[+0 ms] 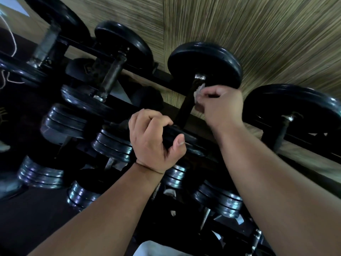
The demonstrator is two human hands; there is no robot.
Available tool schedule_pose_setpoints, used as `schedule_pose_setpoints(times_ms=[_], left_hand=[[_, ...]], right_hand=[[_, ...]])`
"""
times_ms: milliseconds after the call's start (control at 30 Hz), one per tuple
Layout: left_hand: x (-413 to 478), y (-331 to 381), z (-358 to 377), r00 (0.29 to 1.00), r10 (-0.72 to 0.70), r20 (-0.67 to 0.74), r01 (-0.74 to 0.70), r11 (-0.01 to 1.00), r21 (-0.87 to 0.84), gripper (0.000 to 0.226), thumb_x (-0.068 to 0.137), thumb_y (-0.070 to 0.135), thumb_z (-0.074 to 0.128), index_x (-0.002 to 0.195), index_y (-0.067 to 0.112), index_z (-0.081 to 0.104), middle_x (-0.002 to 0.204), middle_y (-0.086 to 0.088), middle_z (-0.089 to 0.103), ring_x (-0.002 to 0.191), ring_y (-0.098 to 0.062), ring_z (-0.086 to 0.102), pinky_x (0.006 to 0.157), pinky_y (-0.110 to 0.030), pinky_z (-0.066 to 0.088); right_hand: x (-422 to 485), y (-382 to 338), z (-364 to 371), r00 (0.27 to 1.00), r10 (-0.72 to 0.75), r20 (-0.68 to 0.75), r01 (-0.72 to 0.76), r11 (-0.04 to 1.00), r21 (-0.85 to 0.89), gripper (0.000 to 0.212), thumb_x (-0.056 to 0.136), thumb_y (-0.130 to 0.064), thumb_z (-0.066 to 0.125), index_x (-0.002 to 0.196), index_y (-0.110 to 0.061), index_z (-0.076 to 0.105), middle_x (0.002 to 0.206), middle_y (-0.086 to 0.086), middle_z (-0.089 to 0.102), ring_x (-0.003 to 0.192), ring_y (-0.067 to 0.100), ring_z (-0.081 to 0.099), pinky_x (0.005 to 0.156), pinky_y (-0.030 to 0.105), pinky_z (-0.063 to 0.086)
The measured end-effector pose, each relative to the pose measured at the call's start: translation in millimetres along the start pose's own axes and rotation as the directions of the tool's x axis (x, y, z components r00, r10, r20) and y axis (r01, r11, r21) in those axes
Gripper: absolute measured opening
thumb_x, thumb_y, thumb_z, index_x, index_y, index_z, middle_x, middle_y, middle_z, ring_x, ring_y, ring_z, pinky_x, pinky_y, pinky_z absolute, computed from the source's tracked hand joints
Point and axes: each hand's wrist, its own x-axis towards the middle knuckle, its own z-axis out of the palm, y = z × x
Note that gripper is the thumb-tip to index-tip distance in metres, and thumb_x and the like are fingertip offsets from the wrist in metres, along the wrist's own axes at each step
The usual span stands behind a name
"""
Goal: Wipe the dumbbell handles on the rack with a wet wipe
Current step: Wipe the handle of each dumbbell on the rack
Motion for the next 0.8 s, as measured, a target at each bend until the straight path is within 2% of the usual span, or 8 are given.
schedule_pose_setpoints(times_ms=[167, 233, 333, 433, 500, 567, 633, 800], left_hand=[[1, 2, -2, 1.0, -0.007, 0.018, 0.007, 1.0, 0.025, 0.071, 0.1, 0.062, 0.038, 0.079, 0.001, 0.069, 0.084, -0.012, 0.062, 0.079, -0.022, 0.053, 0.071, -0.043, 0.046], [1, 2, -3, 0.999, -0.014, 0.033, 0.013, 1.0, 0.025, 0.072, 0.1, 0.061, 0.038, 0.079, 0.001, 0.069, 0.085, -0.012, 0.061, 0.08, -0.021, 0.053, 0.071, -0.042, 0.045], [2, 3, -4, 0.999, -0.014, 0.045, 0.013, 0.999, 0.03, 0.071, 0.1, 0.062, 0.037, 0.081, 0.001, 0.069, 0.086, -0.012, 0.061, 0.082, -0.019, 0.051, 0.073, -0.038, 0.044], [3, 4, -5, 0.999, -0.013, 0.047, 0.011, 0.999, 0.039, 0.073, 0.101, 0.063, 0.036, 0.081, 0.001, 0.069, 0.086, -0.011, 0.061, 0.082, -0.019, 0.051, 0.074, -0.033, 0.043], [3, 5, -5, 0.999, -0.021, 0.049, 0.019, 0.999, 0.039, 0.074, 0.101, 0.063, 0.035, 0.081, 0.001, 0.069, 0.086, -0.011, 0.061, 0.082, -0.02, 0.052, 0.075, -0.032, 0.042], [3, 6, -6, 0.998, -0.027, 0.048, 0.025, 0.999, 0.04, 0.074, 0.101, 0.063, 0.035, 0.081, 0.001, 0.069, 0.086, -0.012, 0.061, 0.08, -0.022, 0.053, 0.073, -0.035, 0.043], [4, 7, -7, 0.998, -0.03, 0.057, 0.028, 0.999, 0.04, 0.074, 0.101, 0.063, 0.036, 0.082, 0.0, 0.069, 0.087, -0.012, 0.061, 0.08, -0.023, 0.053, 0.072, -0.038, 0.044], [4, 10, -11, 0.992, -0.031, 0.125, 0.025, 0.999, 0.048, 0.063, 0.1, 0.06, 0.041, 0.087, 0.004, 0.067, 0.091, -0.01, 0.06, 0.083, -0.022, 0.052, 0.072, -0.042, 0.047]], right_hand=[[-30, 7, -7, 0.982, -0.053, 0.181, 0.081, 0.985, -0.149, 0.011, 0.082, -0.018, 0.08, 0.073, -0.023, 0.077, 0.071, -0.007, 0.073, 0.067, 0.006, 0.071, 0.064, 0.022, 0.058], [-23, 3, -6, 0.985, -0.114, 0.131, 0.133, 0.979, -0.153, 0.014, 0.086, -0.024, 0.077, 0.073, -0.023, 0.076, 0.07, -0.007, 0.073, 0.064, 0.007, 0.07, 0.062, 0.023, 0.058], [-7, -5, 3, 0.995, -0.103, 0.014, 0.104, 0.992, -0.076, 0.013, 0.089, -0.029, 0.074, 0.076, -0.025, 0.075, 0.072, -0.007, 0.074, 0.068, 0.007, 0.072, 0.067, 0.03, 0.062], [-10, -9, 9, 0.978, -0.206, -0.017, 0.2, 0.966, -0.162, 0.019, 0.092, -0.03, 0.071, 0.076, -0.023, 0.077, 0.073, -0.011, 0.07, 0.066, 0.001, 0.067, 0.064, 0.016, 0.056], [-19, -7, 8, 0.971, -0.227, 0.068, 0.237, 0.941, -0.241, 0.024, 0.091, -0.028, 0.072, 0.069, -0.02, 0.077, 0.068, -0.011, 0.066, 0.063, -0.002, 0.064, 0.055, 0.007, 0.046], [-25, -4, 4, 0.972, -0.118, 0.204, 0.175, 0.941, -0.289, 0.021, 0.087, -0.027, 0.076, 0.067, -0.02, 0.075, 0.064, -0.008, 0.068, 0.058, 0.0, 0.064, 0.051, 0.011, 0.045], [-25, -5, -3, 0.954, -0.031, 0.297, 0.133, 0.935, -0.329, 0.014, 0.083, -0.028, 0.08, 0.07, -0.021, 0.076, 0.071, -0.006, 0.071, 0.066, 0.003, 0.067, 0.058, 0.017, 0.051], [-30, -17, -29, 0.934, -0.073, 0.35, 0.18, 0.942, -0.284, 0.004, 0.082, -0.019, 0.081, 0.081, -0.02, 0.077, 0.072, -0.011, 0.07, 0.059, -0.006, 0.064, 0.053, 0.007, 0.045]])
